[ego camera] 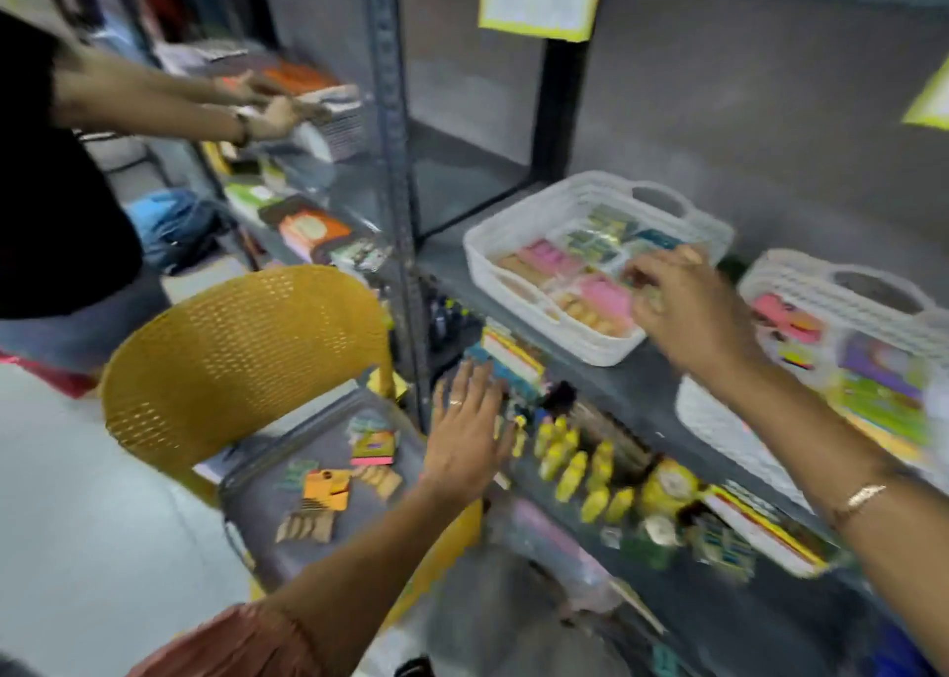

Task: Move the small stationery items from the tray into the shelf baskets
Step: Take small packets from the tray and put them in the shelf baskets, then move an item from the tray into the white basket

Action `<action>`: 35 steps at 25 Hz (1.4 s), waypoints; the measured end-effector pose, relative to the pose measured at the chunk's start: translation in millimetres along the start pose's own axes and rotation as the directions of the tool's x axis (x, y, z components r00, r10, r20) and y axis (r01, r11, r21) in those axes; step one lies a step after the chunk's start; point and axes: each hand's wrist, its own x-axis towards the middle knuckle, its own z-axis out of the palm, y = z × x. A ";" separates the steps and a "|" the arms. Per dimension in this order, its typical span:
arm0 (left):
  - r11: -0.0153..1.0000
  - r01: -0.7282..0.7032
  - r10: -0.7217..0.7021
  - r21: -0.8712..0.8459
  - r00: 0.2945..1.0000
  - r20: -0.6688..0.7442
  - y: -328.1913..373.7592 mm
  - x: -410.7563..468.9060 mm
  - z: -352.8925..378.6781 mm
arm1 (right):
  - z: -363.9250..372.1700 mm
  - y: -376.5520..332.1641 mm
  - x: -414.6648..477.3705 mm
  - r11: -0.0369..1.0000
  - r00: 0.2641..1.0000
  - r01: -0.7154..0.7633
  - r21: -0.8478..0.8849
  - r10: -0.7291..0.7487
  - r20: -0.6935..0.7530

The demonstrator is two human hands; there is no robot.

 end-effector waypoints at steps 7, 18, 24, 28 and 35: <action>0.927 0.341 -0.374 0.157 0.875 0.306 -194.7 -87.0 63.5 | 255.7 -131.7 3.5 0.969 0.879 0.147 0.199 -0.220 0.422; 0.895 0.416 -0.438 0.161 0.748 0.499 -249.3 -170.6 196.0 | 530.5 -133.5 -93.1 0.998 0.499 -0.057 -0.006 0.034 0.866; 0.883 0.455 -0.449 0.117 0.744 0.495 -251.2 -182.2 207.7 | 559.1 -140.2 -107.1 0.990 0.586 -0.120 -0.076 0.133 0.799; 0.874 0.466 -0.461 0.136 0.707 0.536 -251.1 -182.1 206.3 | 543.5 -135.2 -99.3 0.998 0.599 -0.048 -0.028 0.051 0.799; 0.866 0.480 -0.468 0.141 0.676 0.570 -247.8 -175.0 193.1 | 505.8 -130.1 -78.8 0.997 0.611 0.036 0.072 -0.080 0.788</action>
